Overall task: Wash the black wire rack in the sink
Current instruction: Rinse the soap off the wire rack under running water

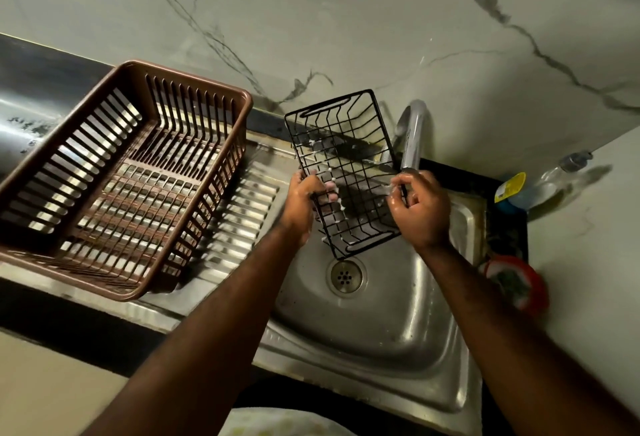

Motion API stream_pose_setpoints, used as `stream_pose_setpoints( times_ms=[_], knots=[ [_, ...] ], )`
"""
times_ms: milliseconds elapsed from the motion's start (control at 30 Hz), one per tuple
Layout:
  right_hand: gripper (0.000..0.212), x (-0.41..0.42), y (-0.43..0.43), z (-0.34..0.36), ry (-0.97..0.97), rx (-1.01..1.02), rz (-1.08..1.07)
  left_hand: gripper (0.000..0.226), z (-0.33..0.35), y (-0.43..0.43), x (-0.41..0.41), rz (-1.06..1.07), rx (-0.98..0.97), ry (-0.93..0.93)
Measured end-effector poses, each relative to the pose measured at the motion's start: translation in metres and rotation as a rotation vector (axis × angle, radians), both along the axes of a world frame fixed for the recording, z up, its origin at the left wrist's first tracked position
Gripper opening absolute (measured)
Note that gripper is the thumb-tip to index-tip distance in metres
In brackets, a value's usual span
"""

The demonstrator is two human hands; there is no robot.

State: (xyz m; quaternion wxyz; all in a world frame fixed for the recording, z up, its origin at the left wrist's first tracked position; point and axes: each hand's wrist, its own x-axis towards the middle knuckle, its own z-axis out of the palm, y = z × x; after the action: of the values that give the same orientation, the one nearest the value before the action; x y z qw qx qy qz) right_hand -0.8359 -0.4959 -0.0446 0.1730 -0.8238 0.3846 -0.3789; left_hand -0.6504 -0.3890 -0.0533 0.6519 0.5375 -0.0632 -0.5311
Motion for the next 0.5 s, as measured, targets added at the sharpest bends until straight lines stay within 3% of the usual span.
stream_pose_setpoints(
  times_ms=[67, 100, 167, 233, 267, 367, 500],
  knots=[
    [0.027, 0.002, -0.004, 0.0, -0.009, 0.144, -0.079, 0.054, 0.004, 0.003, -0.001, -0.004, 0.043, 0.001],
    [0.04, 0.002, -0.008, 0.001, -0.024, 0.316, -0.109, 0.055, 0.003, 0.004, -0.002, -0.02, 0.056, 0.0],
    [0.062, 0.0, -0.012, 0.011, -0.189, 0.861, -0.034, 0.044, 0.0, 0.005, -0.004, -0.063, 0.066, 0.023],
    [0.06, -0.007, -0.015, 0.015, -0.334, 1.277, 0.101, 0.037, 0.002, 0.004, -0.007, -0.126, 0.071, 0.071],
    [0.05, -0.011, -0.013, 0.019, -0.332, 1.374, 0.157, 0.036, 0.001, 0.004, -0.008, -0.149, 0.078, 0.09],
    [0.042, -0.018, -0.007, 0.022, -0.298, 1.409, 0.237, 0.045, -0.002, -0.001, -0.013, -0.165, 0.09, 0.126],
    [0.05, -0.026, -0.004, 0.021, -0.297, 1.327, 0.099, 0.063, -0.011, -0.005, -0.021, -0.189, 0.139, 0.082]
  ],
)
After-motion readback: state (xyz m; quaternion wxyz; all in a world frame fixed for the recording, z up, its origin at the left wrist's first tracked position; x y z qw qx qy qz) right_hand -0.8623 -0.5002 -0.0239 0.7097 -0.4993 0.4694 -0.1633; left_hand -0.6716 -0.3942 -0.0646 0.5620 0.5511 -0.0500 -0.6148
